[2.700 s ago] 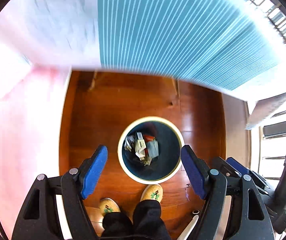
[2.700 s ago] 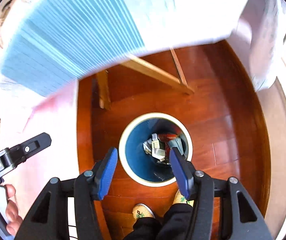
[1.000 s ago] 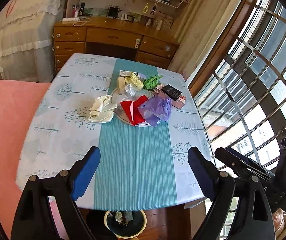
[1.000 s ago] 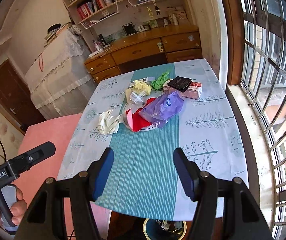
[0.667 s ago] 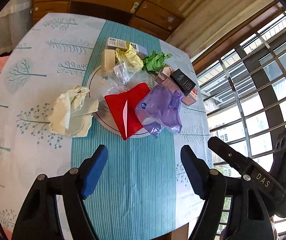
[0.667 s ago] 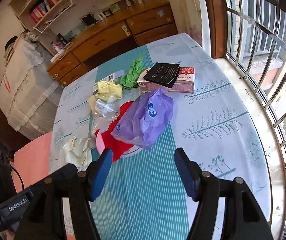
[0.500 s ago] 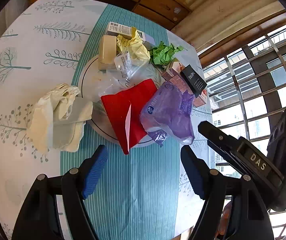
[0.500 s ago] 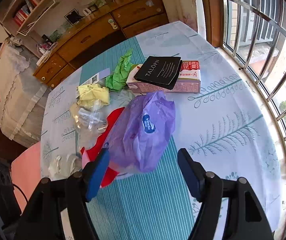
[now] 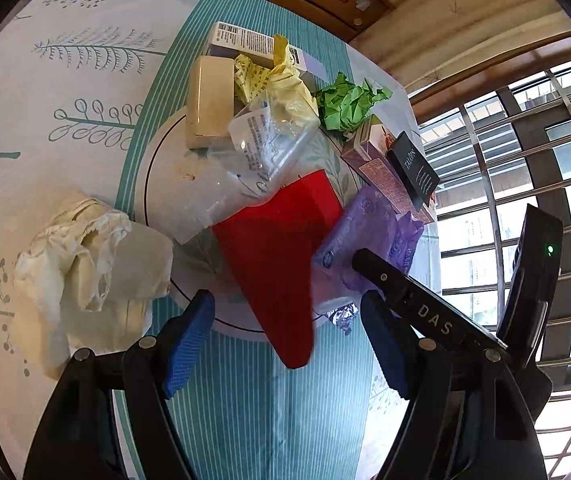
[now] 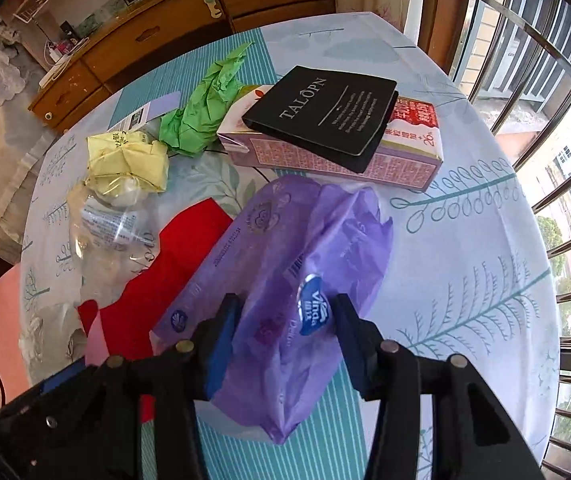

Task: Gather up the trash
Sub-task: 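Grasp the purple wrapper with the right tool while the left grasps the red bag, then carry the red bag and purple wrapper over the bin and open both tools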

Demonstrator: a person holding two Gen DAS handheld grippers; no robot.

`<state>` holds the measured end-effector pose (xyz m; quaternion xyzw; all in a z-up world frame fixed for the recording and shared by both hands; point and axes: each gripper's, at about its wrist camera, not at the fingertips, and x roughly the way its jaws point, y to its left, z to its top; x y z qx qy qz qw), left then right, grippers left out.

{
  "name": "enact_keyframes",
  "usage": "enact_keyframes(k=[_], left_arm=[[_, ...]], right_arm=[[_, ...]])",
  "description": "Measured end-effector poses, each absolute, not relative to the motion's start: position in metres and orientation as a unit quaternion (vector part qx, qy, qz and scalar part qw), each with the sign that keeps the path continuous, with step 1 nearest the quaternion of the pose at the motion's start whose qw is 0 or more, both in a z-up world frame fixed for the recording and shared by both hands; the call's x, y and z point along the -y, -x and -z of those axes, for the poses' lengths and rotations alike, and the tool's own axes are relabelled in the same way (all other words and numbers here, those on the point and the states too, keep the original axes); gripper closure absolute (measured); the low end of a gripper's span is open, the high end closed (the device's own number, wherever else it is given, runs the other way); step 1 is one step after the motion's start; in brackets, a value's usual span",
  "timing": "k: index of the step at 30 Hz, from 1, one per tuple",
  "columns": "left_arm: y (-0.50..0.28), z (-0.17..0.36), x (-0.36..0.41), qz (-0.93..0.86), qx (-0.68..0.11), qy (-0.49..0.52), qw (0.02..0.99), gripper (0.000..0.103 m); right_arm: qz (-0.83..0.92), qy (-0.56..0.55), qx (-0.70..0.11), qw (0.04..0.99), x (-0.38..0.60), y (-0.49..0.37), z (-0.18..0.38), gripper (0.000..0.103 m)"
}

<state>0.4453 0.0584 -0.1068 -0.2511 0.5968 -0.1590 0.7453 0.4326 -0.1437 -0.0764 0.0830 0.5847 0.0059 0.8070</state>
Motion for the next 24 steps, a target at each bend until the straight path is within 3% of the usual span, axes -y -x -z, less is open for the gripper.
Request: enact_keyframes(k=[6, 24], left_arm=[[-0.459, 0.114, -0.050, 0.144, -0.611, 0.249, 0.738, 0.029], [-0.515, 0.110, 0.020, 0.021, -0.644, 0.159, 0.748, 0.029]], right_arm=[[-0.018, -0.060, -0.578, 0.814, 0.151, -0.417, 0.072, 0.070], [-0.014, -0.105, -0.567, 0.817, 0.169, -0.379, 0.071, 0.073]])
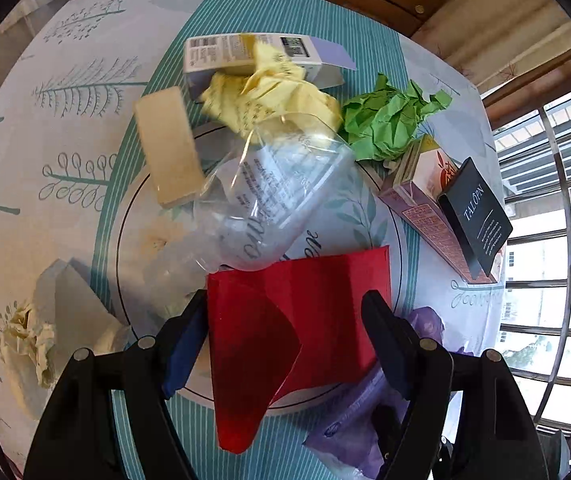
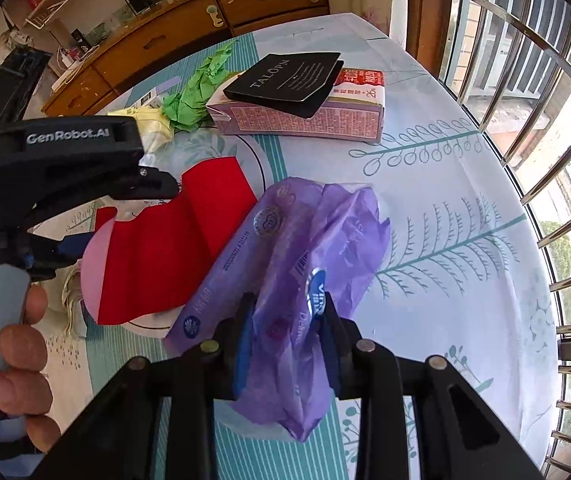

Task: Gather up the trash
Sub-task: 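Carry the red bag and purple wrapper over the bin and open both tools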

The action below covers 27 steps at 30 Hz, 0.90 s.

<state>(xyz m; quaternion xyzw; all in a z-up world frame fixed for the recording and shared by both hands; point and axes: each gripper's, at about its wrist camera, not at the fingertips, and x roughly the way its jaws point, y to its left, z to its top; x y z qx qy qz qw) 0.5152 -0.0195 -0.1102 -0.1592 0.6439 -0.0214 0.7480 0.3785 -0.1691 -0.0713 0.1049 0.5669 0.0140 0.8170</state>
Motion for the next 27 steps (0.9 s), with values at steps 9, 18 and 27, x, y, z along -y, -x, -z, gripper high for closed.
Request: enact_keyframes(k=[9, 18, 27], left_arm=[[-0.529, 0.116, 0.082, 0.006, -0.659, 0.065, 0.749, 0.028], [-0.534, 0.132, 0.124, 0.048, -0.662, -0.015, 0.748, 0.018], [-0.505, 0.120, 0.155, 0.108, -0.647, -0.064, 0.752, 0.079]], right_arm=[[-0.003, -0.135, -0.562, 0.816, 0.173, -0.364, 0.071, 0.075], [0.043, -0.173, -0.562, 0.808, 0.200, -0.352, 0.065, 0.077], [0.040, -0.196, -0.563, 0.802, 0.205, -0.345, 0.070, 0.078]])
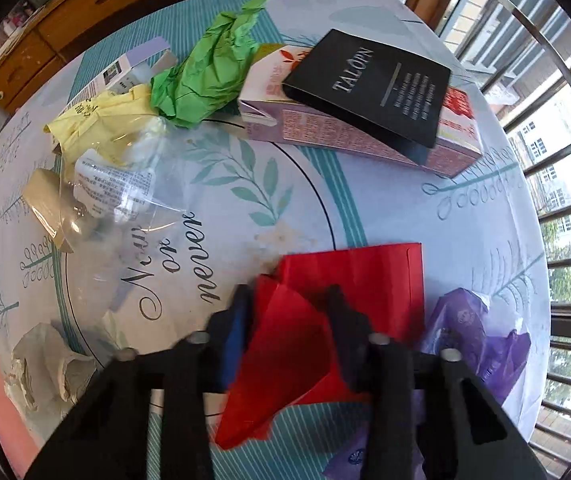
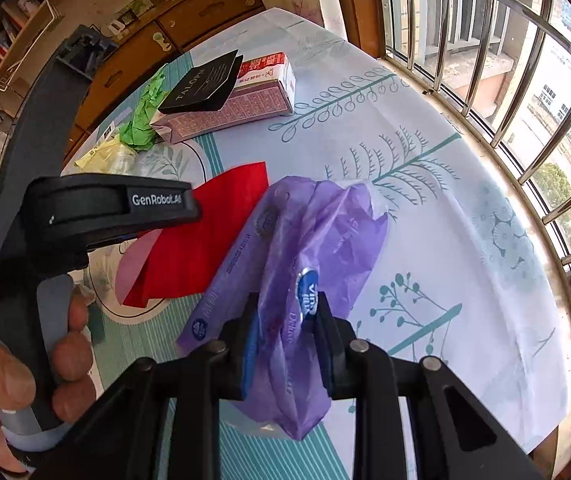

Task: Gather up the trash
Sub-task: 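Carry the red bag and purple wrapper over the bin and open both tools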

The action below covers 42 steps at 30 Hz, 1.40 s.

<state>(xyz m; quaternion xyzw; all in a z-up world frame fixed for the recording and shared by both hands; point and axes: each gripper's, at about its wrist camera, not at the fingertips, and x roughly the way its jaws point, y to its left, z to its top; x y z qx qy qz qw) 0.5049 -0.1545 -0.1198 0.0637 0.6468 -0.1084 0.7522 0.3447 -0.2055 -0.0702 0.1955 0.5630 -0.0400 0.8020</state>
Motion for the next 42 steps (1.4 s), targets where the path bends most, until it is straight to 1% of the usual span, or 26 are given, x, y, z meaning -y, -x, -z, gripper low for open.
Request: enact_keyframes(k=[2, 4, 6, 14, 20, 25, 31, 36, 42], left_arm=[[-0.497, 0.118, 0.161, 0.127, -0.644, -0.071, 0.751, 0.084], [-0.489, 0.117, 0.161, 0.146, -0.646, -0.051, 0.747, 0.091], [-0.482, 0.117, 0.154, 0.169, -0.656, -0.008, 0.735, 0.094], [-0.445, 0.094, 0.128, 0.203, -0.638, 0.042, 0.741, 0.095], [-0.400, 0.048, 0.097, 0.205, -0.605, 0.073, 0.766, 0.095], [-0.336, 0.006, 0.059, 0.185, -0.572, 0.108, 0.792, 0.095], [-0.222, -0.033, 0.024, 0.143, -0.533, 0.150, 0.820, 0.095], [-0.137, -0.037, 0.019, 0.111, -0.519, 0.170, 0.830, 0.095], [-0.067, -0.027, 0.018, 0.079, -0.540, 0.174, 0.820, 0.095]], right_arm=[[0.039, -0.197, -0.562, 0.803, 0.205, -0.341, 0.070, 0.078], [0.037, -0.199, -0.560, 0.804, 0.208, -0.334, 0.069, 0.078], [0.035, -0.199, -0.558, 0.805, 0.210, -0.329, 0.067, 0.079], [0.012, -0.198, -0.546, 0.814, 0.218, -0.294, 0.046, 0.079], [-0.039, -0.186, -0.527, 0.828, 0.221, -0.251, 0.009, 0.079], [-0.100, -0.163, -0.506, 0.841, 0.228, -0.207, -0.029, 0.079], [-0.163, -0.108, -0.490, 0.849, 0.239, -0.148, -0.057, 0.080], [-0.194, -0.075, -0.495, 0.843, 0.252, -0.099, -0.060, 0.080], [-0.226, -0.046, -0.526, 0.819, 0.253, -0.053, -0.045, 0.080]])
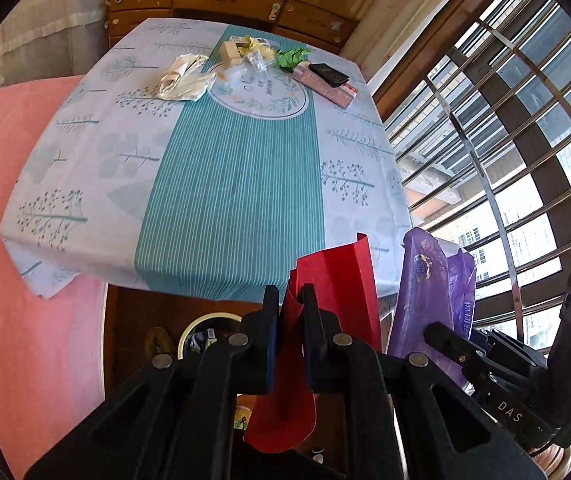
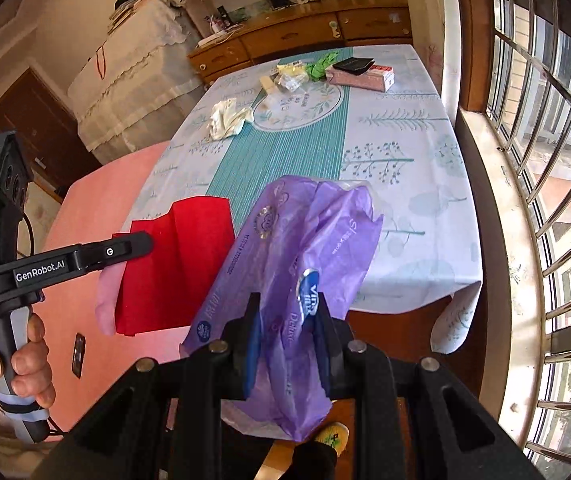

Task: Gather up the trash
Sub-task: 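Carry the red bag and purple wrapper over the bin and open both tools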

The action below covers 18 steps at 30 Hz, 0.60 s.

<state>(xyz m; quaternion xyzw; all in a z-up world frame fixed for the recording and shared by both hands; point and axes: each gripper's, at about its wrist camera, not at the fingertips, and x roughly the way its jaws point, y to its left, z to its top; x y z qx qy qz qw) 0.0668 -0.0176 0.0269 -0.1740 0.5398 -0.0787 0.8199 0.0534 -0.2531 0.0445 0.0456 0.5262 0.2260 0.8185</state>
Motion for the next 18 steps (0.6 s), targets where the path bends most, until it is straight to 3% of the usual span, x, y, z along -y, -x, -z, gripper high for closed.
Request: enact_keyframes(k=[10, 18], left_arm=[[-0.011, 0.016, 0.010, 0.067, -0.578, 0.150, 0.799, 0.094], [0.010, 0.143, 0.013, 0.087, -0.617, 0.139, 0.770, 0.093]], right_arm=[[-0.219, -0.044, -0.592, 0.774, 0.232, -0.009, 0.023, 0.080], [-0.177, -0.032, -0.642, 0.745, 0.210, 0.004, 0.147, 0.079]])
